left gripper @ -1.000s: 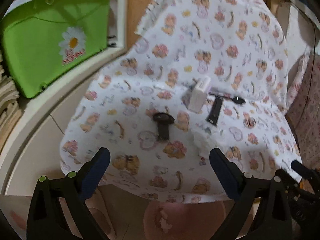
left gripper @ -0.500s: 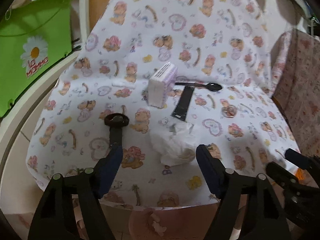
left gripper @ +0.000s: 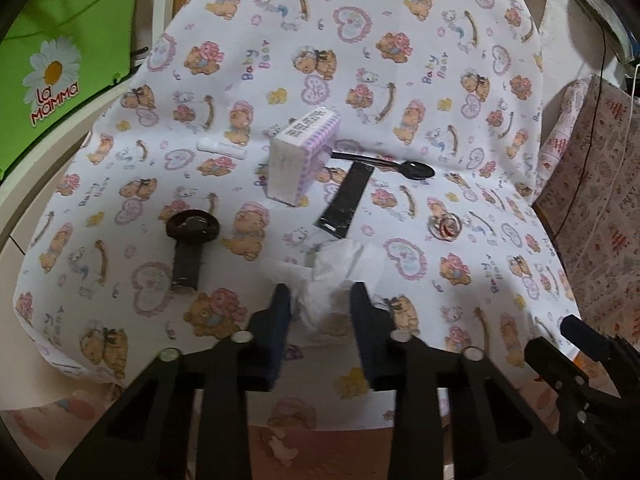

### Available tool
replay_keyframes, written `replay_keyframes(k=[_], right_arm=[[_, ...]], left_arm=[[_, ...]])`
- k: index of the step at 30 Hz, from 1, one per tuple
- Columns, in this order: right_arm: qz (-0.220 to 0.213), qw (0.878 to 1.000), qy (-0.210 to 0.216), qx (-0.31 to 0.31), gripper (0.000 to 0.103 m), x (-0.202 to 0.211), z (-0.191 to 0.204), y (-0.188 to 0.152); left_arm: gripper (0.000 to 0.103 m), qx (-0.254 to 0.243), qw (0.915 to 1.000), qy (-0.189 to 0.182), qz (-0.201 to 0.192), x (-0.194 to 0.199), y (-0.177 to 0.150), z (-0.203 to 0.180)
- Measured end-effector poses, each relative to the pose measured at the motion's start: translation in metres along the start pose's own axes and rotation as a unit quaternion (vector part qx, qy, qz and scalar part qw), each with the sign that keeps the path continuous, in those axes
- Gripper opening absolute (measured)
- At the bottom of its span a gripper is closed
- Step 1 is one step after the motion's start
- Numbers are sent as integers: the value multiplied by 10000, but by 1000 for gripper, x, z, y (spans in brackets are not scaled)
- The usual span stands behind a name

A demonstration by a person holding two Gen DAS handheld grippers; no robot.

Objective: Collect trash
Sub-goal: 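Move both tools back up over the table items, then grasp the remaining tissue with the left tool while the right tool grasps the candy wrapper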

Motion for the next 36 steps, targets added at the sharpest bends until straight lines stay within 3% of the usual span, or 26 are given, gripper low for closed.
replay_keyframes(k=[5, 15, 20, 25, 28, 31, 36], right_arm=[[-9, 10000, 2, -53, 65, 0, -2, 1], [-212, 9997, 84, 23, 65, 4, 8, 13], [-442, 9987, 235, 131, 65, -1, 20, 41], [-328, 9984, 458, 91, 65, -27, 28, 70], [-233, 9984, 520, -36, 65, -46, 28, 82], [-109, 9982, 564, -152, 65, -63, 27, 87], [-25, 9987, 473, -206, 53, -81, 28, 89]], left_arm=[[11, -116, 9999, -37, 109, 7, -2, -3], [8, 353, 9988, -319, 71, 30, 1, 26], [8, 592, 9976, -345, 17, 35, 5, 42], [8, 365, 9988, 98, -302, 48, 8, 42], [8, 46, 9944, 907, -533, 50, 6, 38], [8, -9, 9945, 896, -547, 50, 4, 38], [8, 1, 9950, 764, -648, 56, 6, 39]])
Point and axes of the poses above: each gripper's, at about its wrist camera, not at the fingertips, and x roughly against the way its jaws point, z to its left, y to its top, the point moved 4 cm from there along -x, roughly the way its jaws point, and after that the axes turned 8 degrees about z, right-handed, at the moved point
